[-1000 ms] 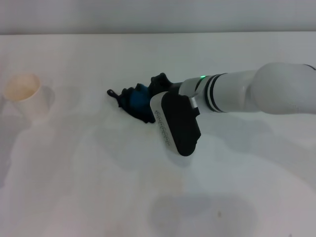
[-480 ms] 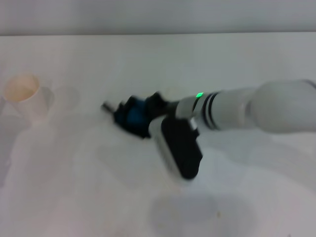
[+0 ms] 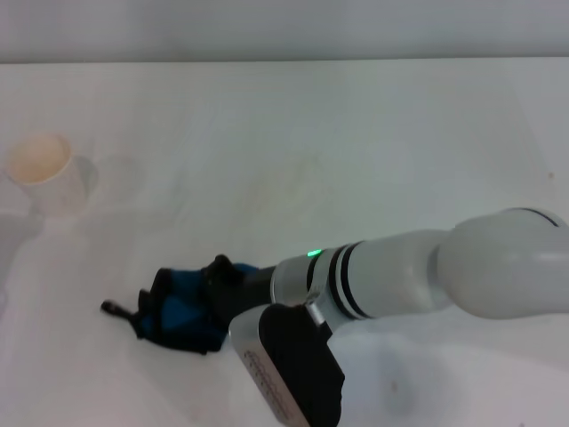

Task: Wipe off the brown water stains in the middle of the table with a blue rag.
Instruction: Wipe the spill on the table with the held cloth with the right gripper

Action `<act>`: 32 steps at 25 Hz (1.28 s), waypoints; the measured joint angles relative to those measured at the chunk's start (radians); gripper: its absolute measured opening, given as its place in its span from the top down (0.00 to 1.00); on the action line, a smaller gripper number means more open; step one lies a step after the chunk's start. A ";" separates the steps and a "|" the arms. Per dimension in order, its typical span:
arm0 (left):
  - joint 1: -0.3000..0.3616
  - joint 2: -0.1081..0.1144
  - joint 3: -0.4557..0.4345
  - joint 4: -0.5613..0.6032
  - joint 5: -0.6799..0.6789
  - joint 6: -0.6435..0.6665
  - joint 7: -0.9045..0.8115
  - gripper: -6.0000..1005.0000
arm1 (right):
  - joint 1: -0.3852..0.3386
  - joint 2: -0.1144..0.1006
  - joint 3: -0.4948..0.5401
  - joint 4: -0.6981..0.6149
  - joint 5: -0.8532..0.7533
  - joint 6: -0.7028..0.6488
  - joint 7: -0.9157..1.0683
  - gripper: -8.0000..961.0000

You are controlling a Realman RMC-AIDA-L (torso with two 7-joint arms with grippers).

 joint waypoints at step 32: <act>0.012 0.004 0.002 0.027 -0.019 0.017 0.000 0.12 | -0.286 -0.016 0.384 -0.051 -0.031 -0.348 0.046 0.93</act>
